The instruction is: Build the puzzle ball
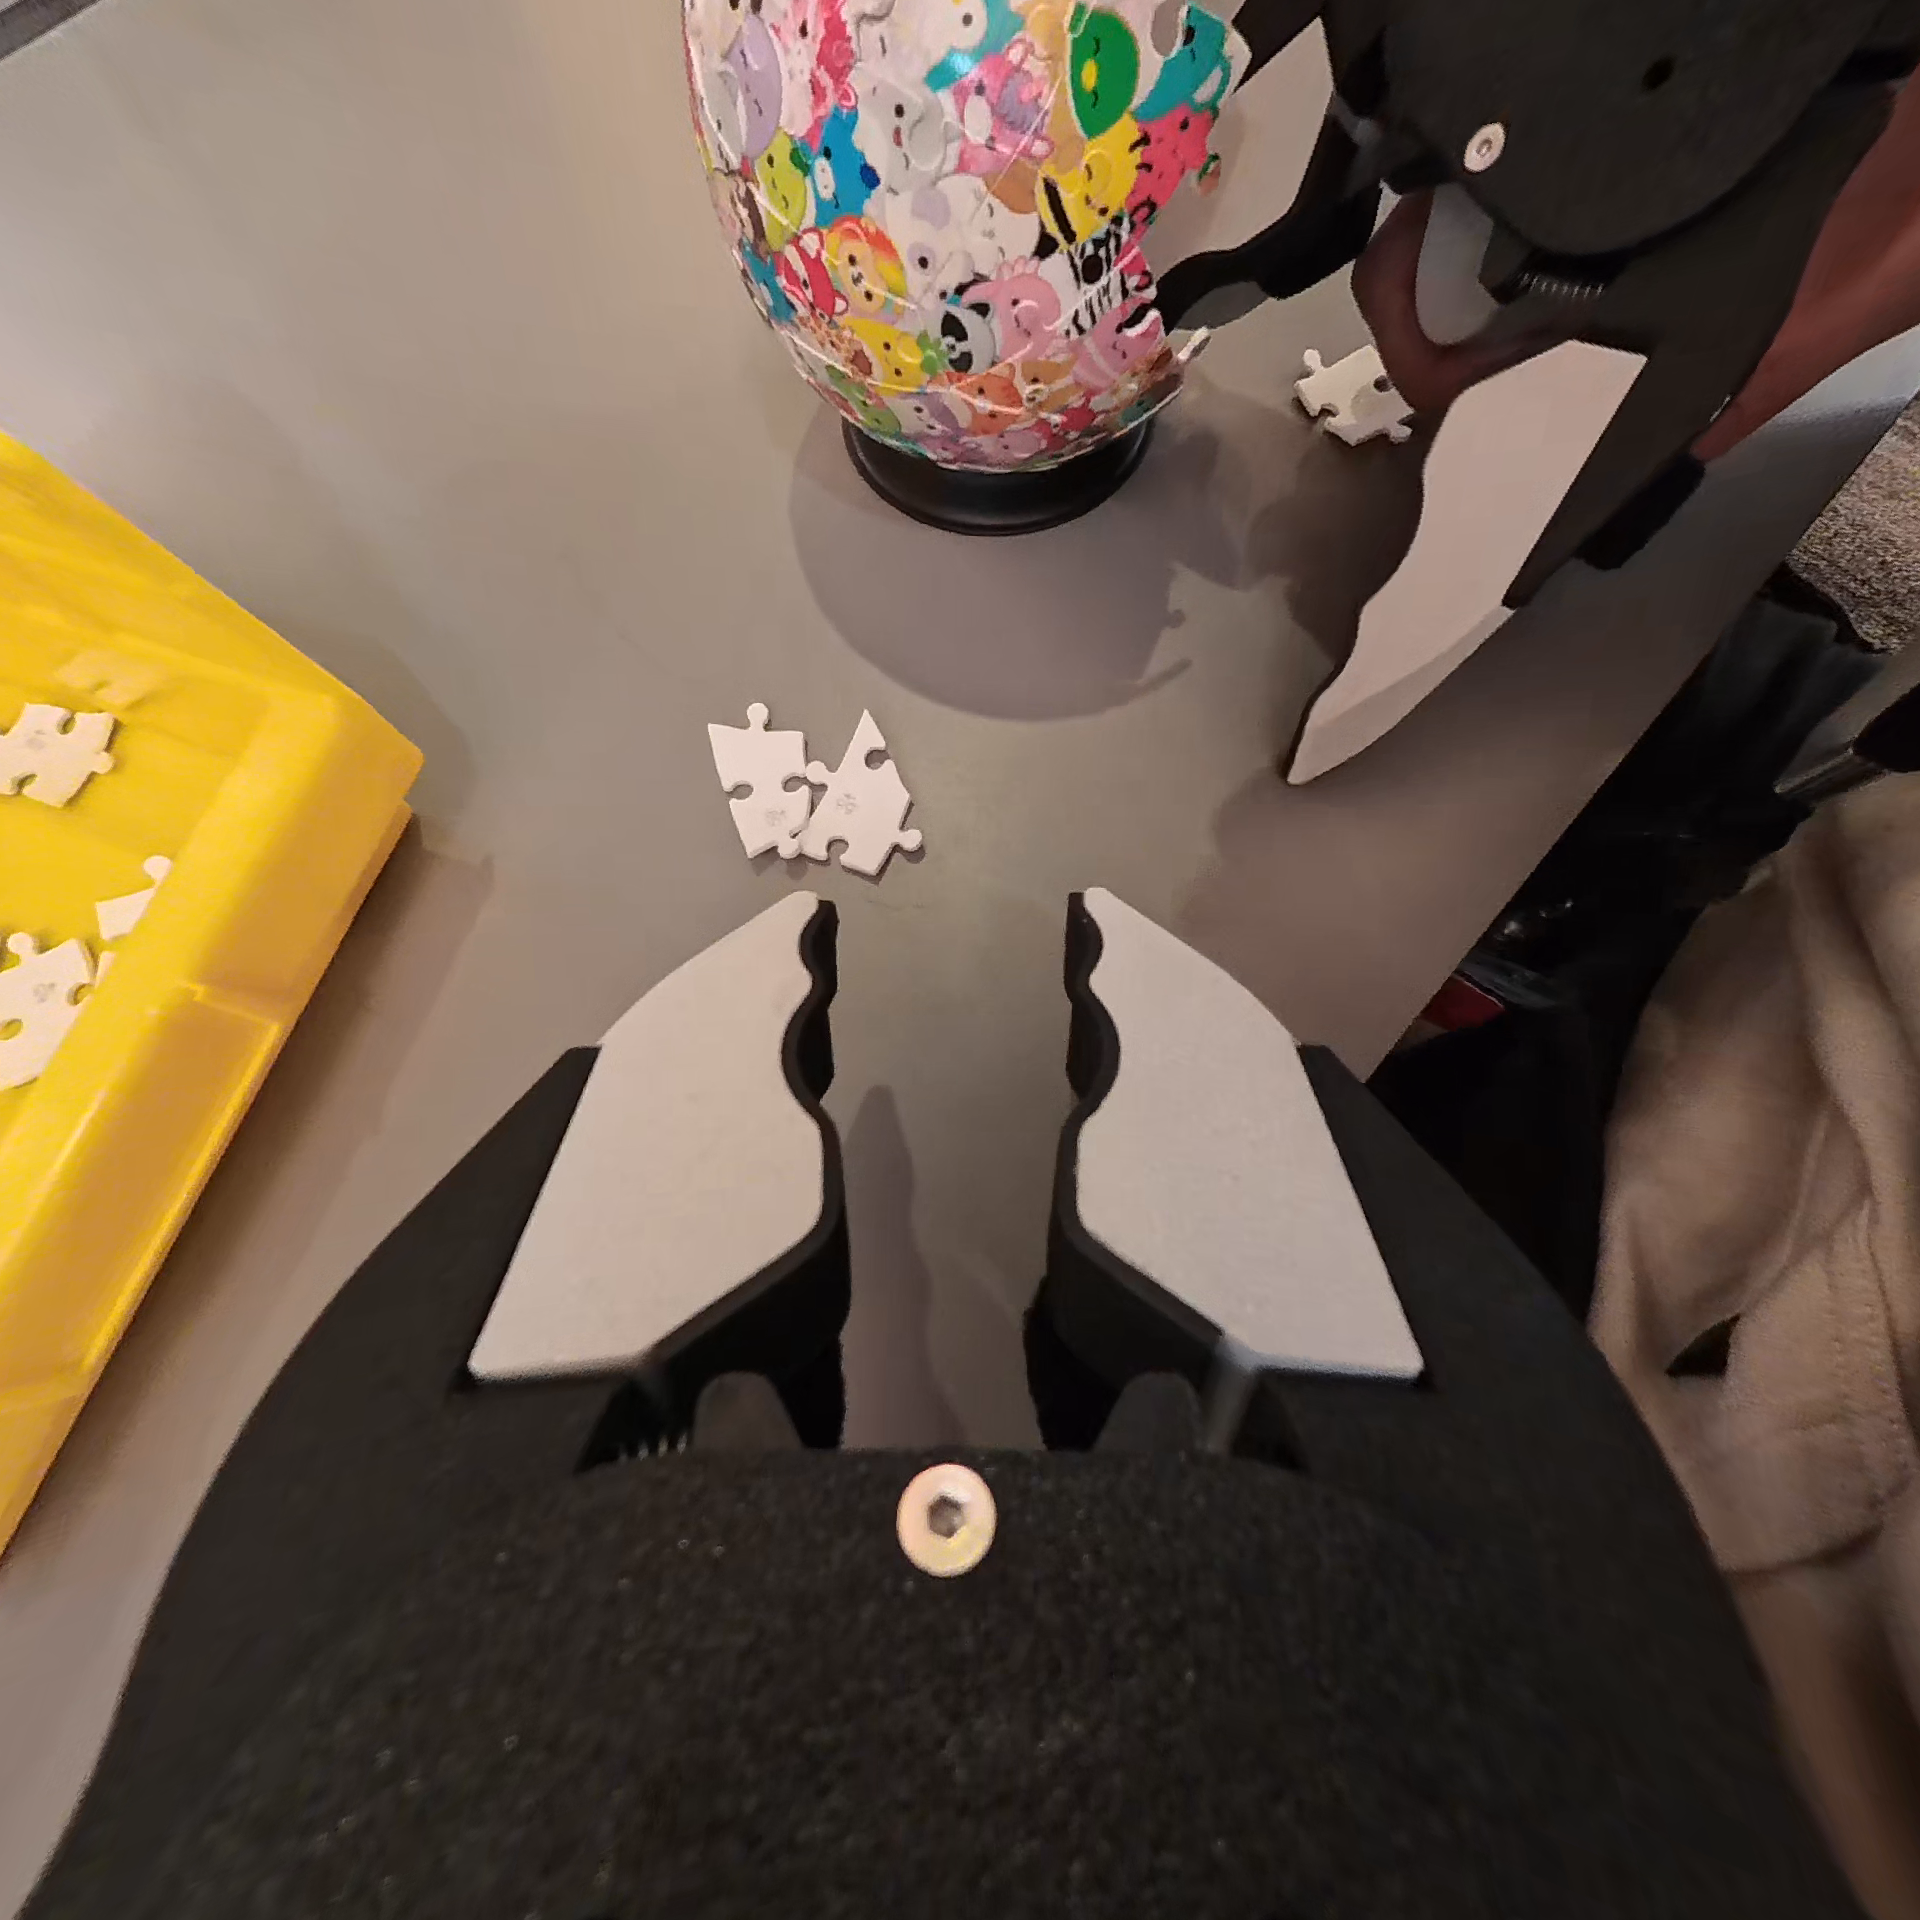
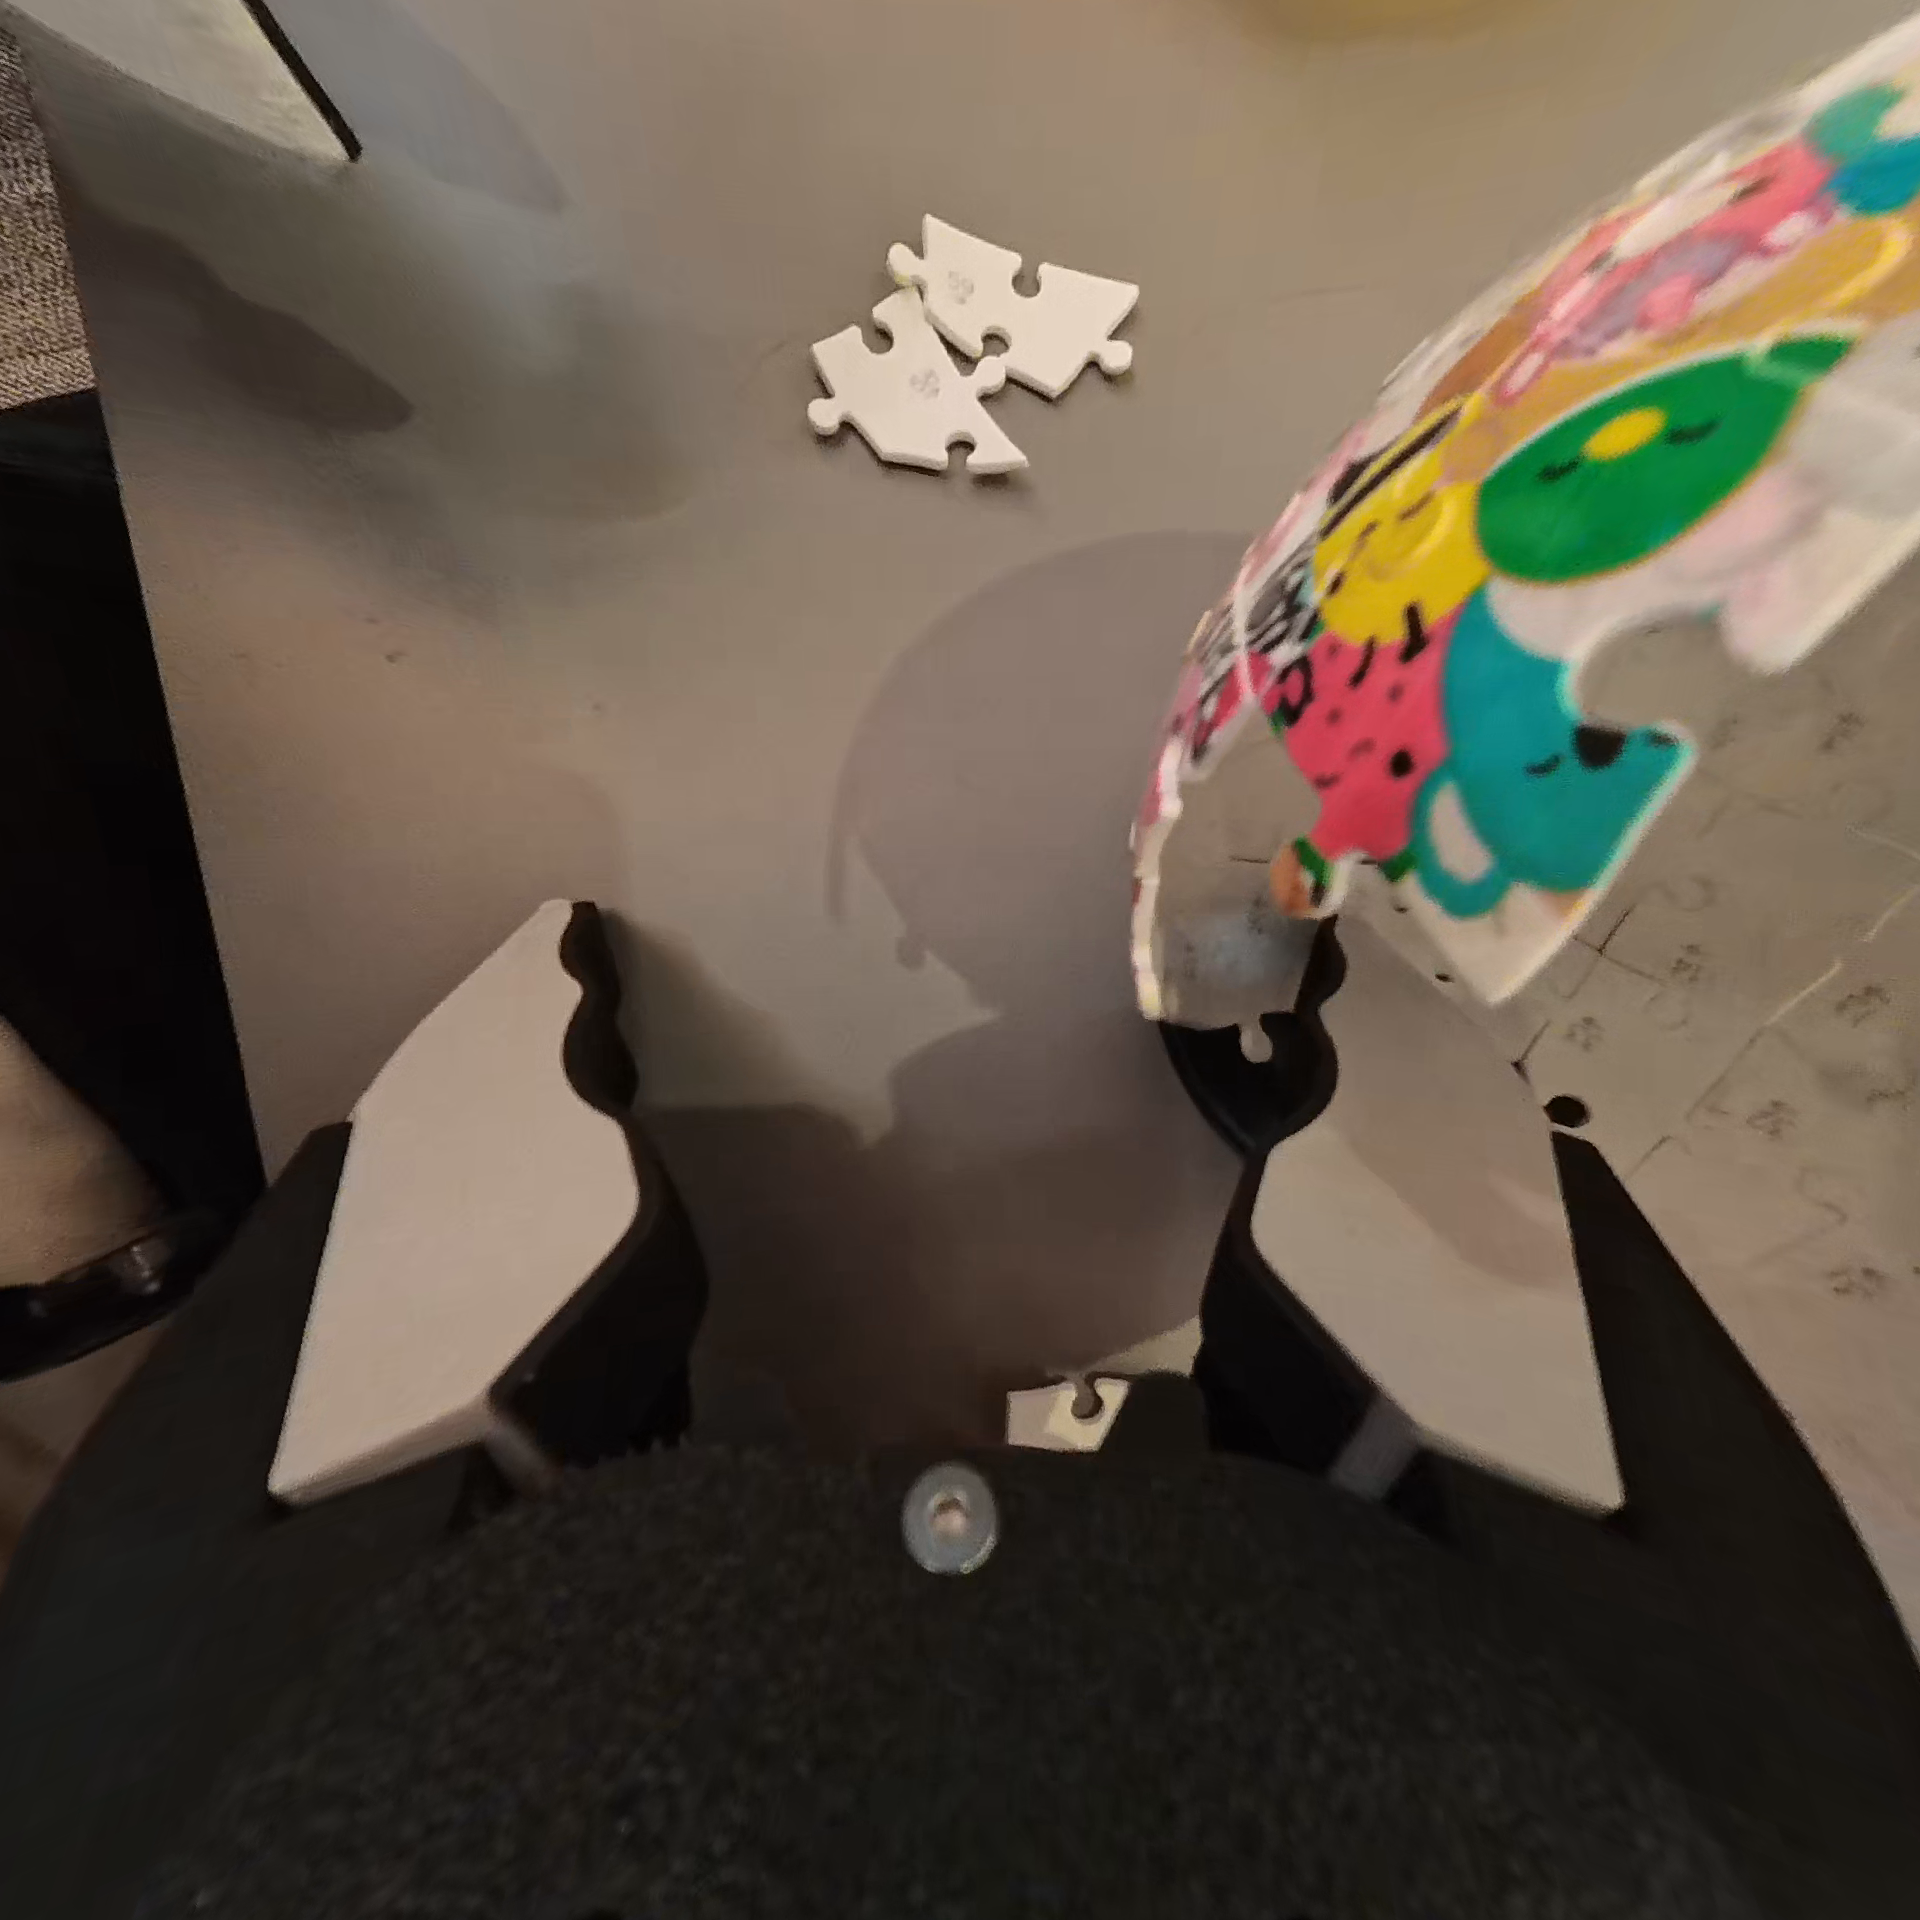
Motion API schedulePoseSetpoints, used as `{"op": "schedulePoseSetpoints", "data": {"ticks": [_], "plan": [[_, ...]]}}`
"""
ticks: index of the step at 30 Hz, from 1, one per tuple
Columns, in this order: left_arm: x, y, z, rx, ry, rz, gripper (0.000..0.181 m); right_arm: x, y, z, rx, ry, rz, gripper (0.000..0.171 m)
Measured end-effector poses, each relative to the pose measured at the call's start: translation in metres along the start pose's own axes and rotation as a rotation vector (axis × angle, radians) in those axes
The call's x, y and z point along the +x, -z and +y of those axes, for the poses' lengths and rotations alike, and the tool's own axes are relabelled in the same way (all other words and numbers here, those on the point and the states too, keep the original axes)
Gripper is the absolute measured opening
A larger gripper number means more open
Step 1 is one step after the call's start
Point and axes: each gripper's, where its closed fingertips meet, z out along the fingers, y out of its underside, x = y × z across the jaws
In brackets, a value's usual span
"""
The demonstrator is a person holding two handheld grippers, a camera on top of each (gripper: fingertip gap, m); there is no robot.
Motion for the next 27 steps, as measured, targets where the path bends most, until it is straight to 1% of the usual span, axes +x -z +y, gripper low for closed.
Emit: {"op": "schedulePoseSetpoints", "data": {"ticks": [4,6,10,13,18,20,27], "plan": [[0.0016,-0.0007,-0.0007,-0.003,0.001,0.008,0.042,0.0004,0.0017,0.0007,-0.024,0.021,0.003,0.123],[0.0017,-0.0007,-0.0005,-0.006,0.002,0.011,0.042,0.0024,0.0027,0.0015,-0.042,0.027,0.026,0.129],[0.0012,-0.0001,-0.0005,-0.010,-0.002,0.014,0.042,-0.0014,-0.0014,0.0011,-0.073,0.007,0.007,0.137],[0.0004,0.0001,-0.0002,-0.010,-0.001,0.017,0.042,0.0000,-0.0029,-0.0019,-0.087,0.034,0.018,0.142],[-0.0026,-0.0017,0.0026,-0.018,0.001,0.018,0.042,-0.0035,-0.0064,0.0009,-0.113,0.007,-0.029,0.145],[-0.0036,-0.0020,0.0024,-0.014,0.007,0.022,0.042,-0.0041,-0.0063,0.0015,-0.118,0.010,-0.033,0.148],[-0.0048,-0.0042,0.0003,-0.012,0.003,0.031,0.042,-0.0039,-0.0058,0.0025,-0.127,0.016,-0.039,0.149]]}}
